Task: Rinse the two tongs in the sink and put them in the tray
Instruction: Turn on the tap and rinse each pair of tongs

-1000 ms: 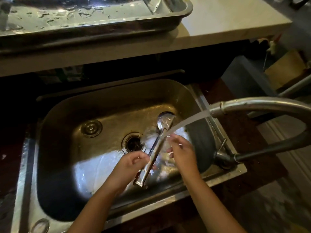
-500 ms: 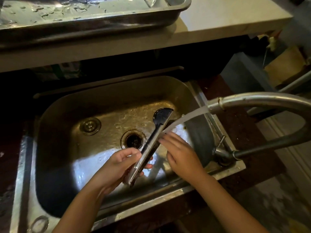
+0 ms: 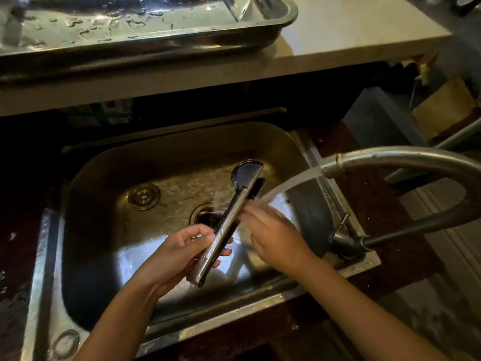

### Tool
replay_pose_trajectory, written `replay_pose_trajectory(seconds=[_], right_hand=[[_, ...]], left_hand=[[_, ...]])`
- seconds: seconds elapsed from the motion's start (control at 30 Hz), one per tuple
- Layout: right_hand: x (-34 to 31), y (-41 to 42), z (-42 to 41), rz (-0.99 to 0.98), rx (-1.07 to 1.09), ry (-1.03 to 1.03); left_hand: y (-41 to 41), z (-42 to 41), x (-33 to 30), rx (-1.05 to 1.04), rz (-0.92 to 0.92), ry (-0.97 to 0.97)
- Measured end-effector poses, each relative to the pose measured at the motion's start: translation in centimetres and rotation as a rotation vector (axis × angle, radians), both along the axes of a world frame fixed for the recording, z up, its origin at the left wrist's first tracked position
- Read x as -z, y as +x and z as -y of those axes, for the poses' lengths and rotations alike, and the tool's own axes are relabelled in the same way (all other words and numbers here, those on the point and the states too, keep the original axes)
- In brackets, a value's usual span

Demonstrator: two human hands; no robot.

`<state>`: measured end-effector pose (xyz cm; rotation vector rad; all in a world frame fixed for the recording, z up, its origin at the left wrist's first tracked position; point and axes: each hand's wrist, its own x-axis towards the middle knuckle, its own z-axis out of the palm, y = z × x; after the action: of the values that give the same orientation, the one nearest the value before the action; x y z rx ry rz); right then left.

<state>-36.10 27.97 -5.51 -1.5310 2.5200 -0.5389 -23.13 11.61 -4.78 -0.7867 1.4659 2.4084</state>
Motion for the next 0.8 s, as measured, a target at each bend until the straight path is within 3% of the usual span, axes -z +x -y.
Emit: replay_pose_trajectory(seconds=[0.07, 0.2, 0.27, 0.37, 0.43, 0.53, 0.63, 0.8], right_hand=[[0.0, -1.3, -0.1, -0.055, 0.023, 0.020], [0.0, -4.5, 0.3, -0.035, 0.302, 0.066], [-0.1, -2.7, 0.3, -0.061, 0.231, 0.127], [-0.1, 2.4, -0.7, 0.011, -0.096, 0.061], [-0.1, 3.0, -1.3, -0.009, -0.198, 0.051], [-0.9, -0.5, -0.9, -0.070, -0.018, 0.167], [-0.7, -1.1, -0.6, 0.018, 0.169, 0.180], [0.8, 6.4, -1.6, 0.019, -0.121, 0.028]], left_hand=[[0.2, 0.0, 0.0, 0.010, 0.009, 0.011], [0.1, -0.5, 0.4, 0.007, 0.000, -0.015], [-0.7, -0.8, 0.6, -0.004, 0.008, -0.068], [-2.1, -1.3, 0.6, -0.010, 0.037, -0.143], [-2.8, -1.7, 0.8, -0.021, 0.029, -0.138], [-3.4, -2.2, 1.3, -0.061, 0.002, -0.044], [-3.8, -2.5, 1.6, -0.108, 0.015, -0.017], [-4.3, -2.4, 1.2, -0.181, 0.052, -0.060]])
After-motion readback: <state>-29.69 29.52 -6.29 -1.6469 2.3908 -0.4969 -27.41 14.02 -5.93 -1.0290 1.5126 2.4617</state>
